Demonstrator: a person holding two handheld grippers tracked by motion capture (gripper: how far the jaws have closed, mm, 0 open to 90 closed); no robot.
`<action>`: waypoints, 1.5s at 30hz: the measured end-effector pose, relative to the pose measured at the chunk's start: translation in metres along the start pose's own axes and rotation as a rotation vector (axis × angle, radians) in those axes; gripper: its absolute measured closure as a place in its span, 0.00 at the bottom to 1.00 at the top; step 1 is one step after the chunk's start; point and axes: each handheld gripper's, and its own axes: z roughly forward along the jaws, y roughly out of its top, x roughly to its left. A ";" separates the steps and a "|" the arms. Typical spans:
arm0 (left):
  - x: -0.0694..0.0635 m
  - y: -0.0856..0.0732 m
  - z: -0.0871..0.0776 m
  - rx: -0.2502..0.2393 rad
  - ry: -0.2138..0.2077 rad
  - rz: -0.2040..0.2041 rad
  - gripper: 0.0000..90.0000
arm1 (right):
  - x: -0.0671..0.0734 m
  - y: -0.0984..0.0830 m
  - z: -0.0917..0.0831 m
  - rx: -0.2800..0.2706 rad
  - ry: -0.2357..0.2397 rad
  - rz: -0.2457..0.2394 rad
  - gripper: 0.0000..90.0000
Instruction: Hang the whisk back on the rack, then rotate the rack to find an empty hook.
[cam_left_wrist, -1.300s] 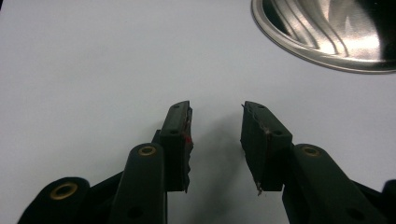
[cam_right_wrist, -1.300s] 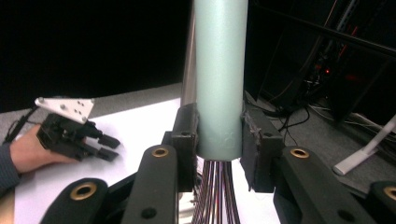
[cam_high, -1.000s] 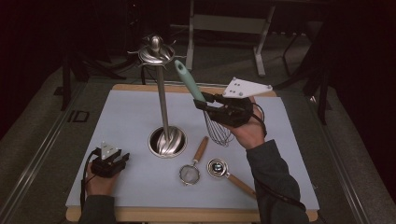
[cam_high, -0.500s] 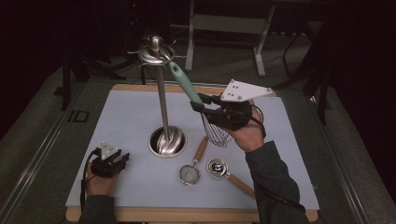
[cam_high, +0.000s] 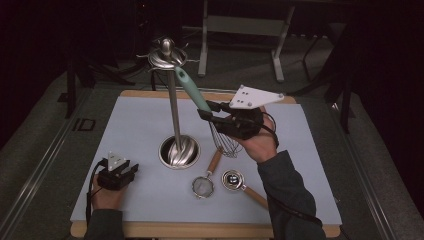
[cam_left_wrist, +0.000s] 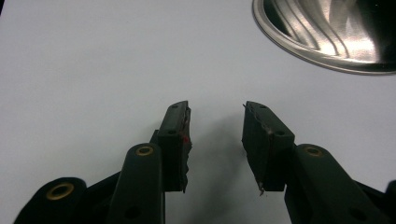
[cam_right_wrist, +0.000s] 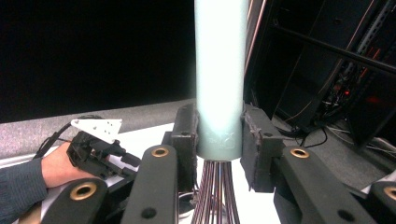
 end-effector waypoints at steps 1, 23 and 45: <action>0.000 0.000 0.000 0.001 0.000 0.000 0.69 | 0.000 0.000 0.001 0.002 -0.002 -0.001 0.77; 0.000 0.000 0.000 -0.006 -0.002 -0.007 0.68 | -0.005 -0.002 0.028 0.043 -0.071 0.038 0.68; 0.006 -0.001 -0.001 -0.016 -0.029 -0.053 0.70 | -0.017 -0.040 0.010 0.272 -0.185 -0.008 0.67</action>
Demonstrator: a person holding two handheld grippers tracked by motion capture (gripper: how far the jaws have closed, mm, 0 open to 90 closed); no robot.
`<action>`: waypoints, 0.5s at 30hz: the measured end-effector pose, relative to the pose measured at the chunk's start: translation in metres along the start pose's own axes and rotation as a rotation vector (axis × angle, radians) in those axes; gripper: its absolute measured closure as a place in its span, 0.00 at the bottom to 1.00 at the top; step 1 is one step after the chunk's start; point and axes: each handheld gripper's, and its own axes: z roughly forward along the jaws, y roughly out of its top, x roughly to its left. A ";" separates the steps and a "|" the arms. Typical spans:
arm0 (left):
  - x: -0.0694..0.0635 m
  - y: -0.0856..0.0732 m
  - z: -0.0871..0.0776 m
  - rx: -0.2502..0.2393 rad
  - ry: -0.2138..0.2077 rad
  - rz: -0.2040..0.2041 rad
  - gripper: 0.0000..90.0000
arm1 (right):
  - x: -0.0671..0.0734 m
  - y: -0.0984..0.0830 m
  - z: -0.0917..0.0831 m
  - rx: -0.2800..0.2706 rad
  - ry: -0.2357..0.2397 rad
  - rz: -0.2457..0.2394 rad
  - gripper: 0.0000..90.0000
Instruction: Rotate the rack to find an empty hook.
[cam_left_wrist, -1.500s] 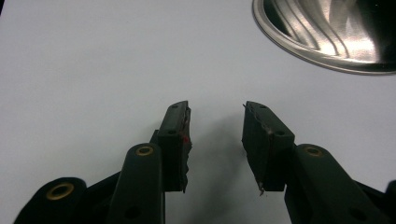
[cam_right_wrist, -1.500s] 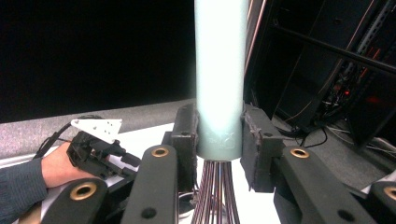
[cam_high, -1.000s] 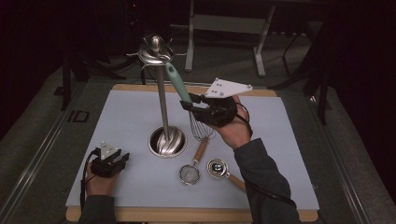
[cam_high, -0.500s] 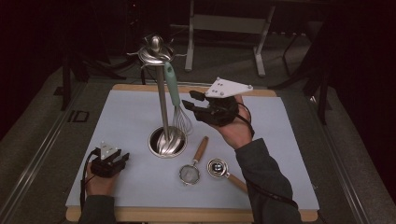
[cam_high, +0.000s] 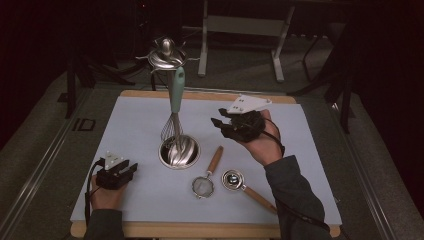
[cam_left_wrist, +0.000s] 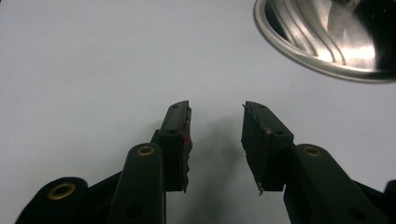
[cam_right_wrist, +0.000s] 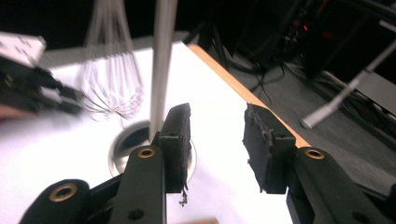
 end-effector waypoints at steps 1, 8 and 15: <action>0.000 0.000 0.000 -0.002 -0.003 -0.002 0.70 | -0.001 -0.002 0.000 0.015 -0.007 -0.005 0.67; 0.002 -0.001 -0.002 -0.027 -0.007 -0.024 0.68 | -0.006 -0.033 -0.002 0.098 -0.049 -0.016 0.66; 0.003 0.004 -0.021 -0.133 -0.030 -0.085 0.75 | -0.017 -0.069 0.001 0.173 -0.072 0.038 0.66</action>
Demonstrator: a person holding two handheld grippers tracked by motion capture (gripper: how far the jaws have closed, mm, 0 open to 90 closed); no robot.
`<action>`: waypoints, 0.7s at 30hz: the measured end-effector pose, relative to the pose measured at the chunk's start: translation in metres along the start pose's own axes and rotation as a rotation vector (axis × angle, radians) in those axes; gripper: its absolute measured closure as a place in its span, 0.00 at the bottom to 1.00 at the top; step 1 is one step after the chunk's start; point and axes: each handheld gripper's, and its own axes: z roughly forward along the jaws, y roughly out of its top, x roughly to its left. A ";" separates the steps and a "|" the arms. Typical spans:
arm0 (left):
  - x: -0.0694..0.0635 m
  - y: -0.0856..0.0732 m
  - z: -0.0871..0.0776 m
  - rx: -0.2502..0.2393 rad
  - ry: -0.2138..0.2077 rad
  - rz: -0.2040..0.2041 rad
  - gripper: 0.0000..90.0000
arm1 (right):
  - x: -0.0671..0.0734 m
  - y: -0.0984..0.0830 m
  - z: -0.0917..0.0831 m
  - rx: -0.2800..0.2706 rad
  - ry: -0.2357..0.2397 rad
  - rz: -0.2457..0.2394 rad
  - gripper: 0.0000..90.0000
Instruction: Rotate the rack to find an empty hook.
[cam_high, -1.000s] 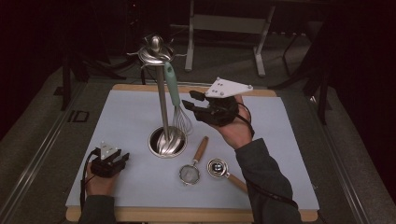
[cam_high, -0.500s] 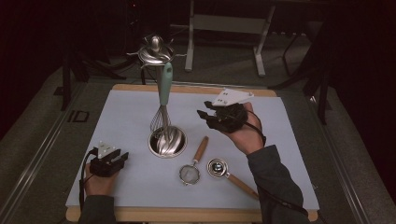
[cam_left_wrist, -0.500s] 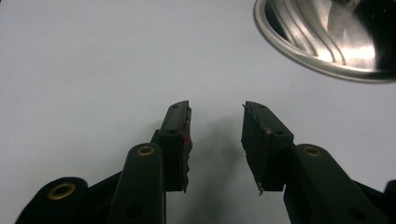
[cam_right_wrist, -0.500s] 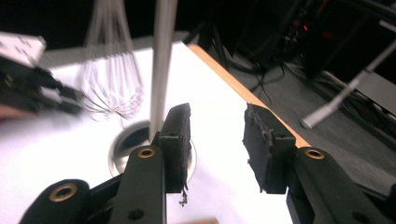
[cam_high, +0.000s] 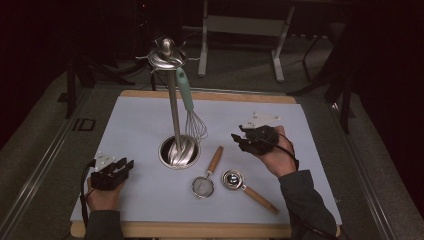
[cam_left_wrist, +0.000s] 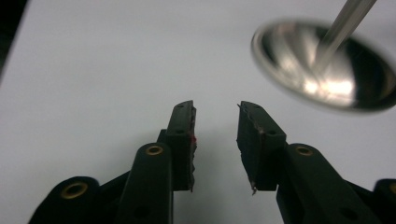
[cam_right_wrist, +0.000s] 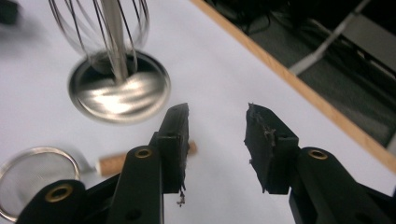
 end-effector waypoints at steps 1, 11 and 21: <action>-0.001 0.003 -0.003 -0.022 -0.019 -0.004 0.74 | 0.000 -0.004 0.002 0.014 -0.004 -0.001 0.66; -0.022 0.033 -0.023 -0.170 -0.169 -0.002 0.77 | 0.004 -0.055 0.011 0.078 -0.064 0.041 0.63; -0.042 0.071 -0.038 -0.305 -0.257 0.024 1.00 | 0.000 -0.117 0.027 0.175 -0.062 0.151 0.61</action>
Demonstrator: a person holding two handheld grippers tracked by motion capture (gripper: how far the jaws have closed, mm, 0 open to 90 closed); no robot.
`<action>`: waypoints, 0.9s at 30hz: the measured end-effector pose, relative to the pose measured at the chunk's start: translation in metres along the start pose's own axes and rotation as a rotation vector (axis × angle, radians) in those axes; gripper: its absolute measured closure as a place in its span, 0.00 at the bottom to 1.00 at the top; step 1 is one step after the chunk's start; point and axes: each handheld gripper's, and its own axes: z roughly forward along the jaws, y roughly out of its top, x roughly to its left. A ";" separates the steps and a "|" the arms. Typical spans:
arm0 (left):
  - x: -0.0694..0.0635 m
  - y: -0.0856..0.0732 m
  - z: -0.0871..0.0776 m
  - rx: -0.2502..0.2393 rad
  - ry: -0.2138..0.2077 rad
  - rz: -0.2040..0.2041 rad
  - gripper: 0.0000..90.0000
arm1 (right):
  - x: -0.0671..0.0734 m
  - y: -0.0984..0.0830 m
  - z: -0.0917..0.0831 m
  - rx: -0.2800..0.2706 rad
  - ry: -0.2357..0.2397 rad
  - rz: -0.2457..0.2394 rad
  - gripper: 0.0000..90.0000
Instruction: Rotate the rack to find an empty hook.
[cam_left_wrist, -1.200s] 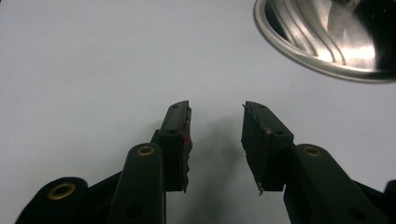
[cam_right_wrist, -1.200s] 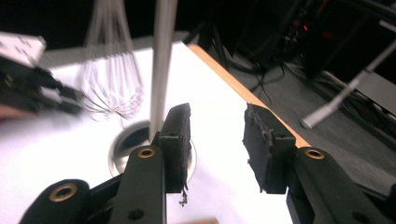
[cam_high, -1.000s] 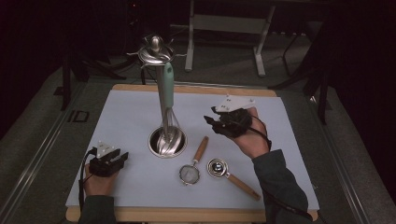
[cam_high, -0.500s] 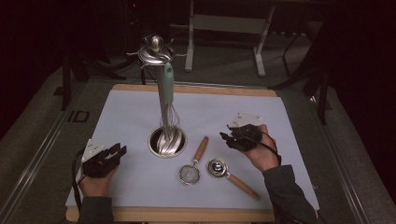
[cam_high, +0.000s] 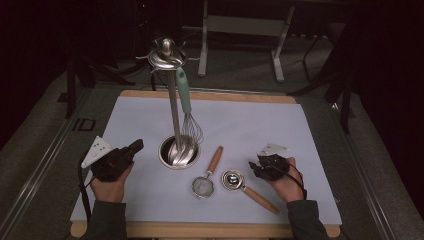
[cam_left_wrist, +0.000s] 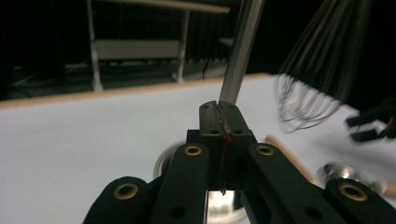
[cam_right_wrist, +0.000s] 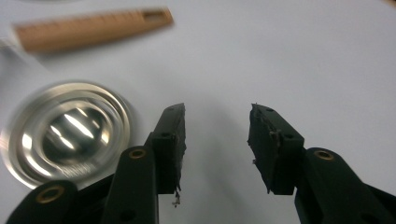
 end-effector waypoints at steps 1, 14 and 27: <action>-0.001 0.003 0.000 -0.010 -0.013 -0.002 1.00 | -0.002 -0.002 0.000 0.005 -0.008 0.004 0.61; -0.032 0.047 0.004 -0.134 -0.053 0.078 1.00 | -0.007 -0.011 0.003 0.012 0.010 0.054 0.60; -0.053 0.101 0.016 -0.264 -0.077 0.140 1.00 | -0.018 -0.022 -0.005 0.001 0.008 0.122 0.60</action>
